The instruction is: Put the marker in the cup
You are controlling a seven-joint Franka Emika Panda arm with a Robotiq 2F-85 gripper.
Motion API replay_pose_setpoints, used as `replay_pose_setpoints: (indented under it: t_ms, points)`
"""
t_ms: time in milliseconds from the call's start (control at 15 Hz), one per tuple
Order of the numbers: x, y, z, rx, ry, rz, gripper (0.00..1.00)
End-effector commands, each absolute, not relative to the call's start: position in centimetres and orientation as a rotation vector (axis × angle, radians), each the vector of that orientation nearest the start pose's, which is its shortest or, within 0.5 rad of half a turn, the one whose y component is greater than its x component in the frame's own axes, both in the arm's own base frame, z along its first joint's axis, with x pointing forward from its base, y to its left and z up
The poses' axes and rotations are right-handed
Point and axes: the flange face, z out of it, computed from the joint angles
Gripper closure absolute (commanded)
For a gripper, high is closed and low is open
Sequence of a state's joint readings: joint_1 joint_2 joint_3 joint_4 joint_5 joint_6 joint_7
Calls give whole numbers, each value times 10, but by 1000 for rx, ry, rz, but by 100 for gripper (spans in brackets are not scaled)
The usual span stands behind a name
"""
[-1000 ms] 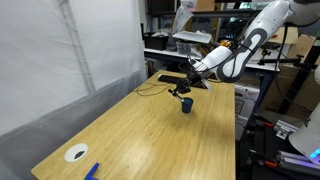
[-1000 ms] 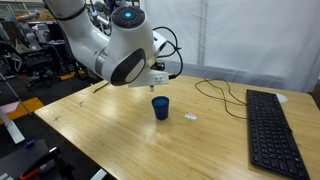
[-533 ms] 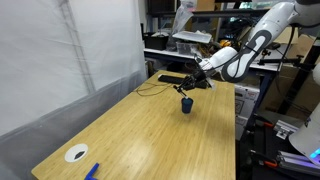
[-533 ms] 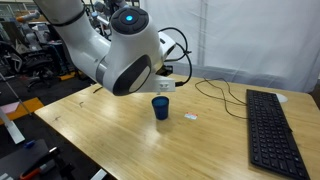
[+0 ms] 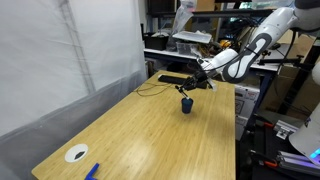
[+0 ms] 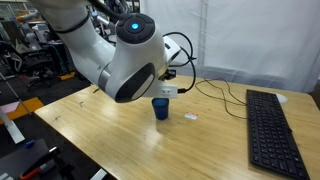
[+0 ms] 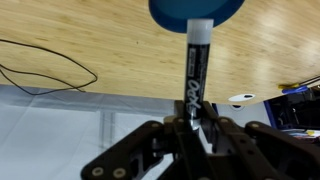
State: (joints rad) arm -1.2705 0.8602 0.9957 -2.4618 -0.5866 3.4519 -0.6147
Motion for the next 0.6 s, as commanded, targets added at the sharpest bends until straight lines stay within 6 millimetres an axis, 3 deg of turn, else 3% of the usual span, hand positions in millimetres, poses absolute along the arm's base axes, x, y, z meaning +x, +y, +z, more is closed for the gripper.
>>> replay_pose_setpoints:
  t_ms: [0,200,533]
  points:
    - [509,-45,202,-2423,-738,-1243,95]
    - [511,-42,193,-2408,-722,-1235,95]
    - [512,-57,183,-2427,-692,-1236,95]
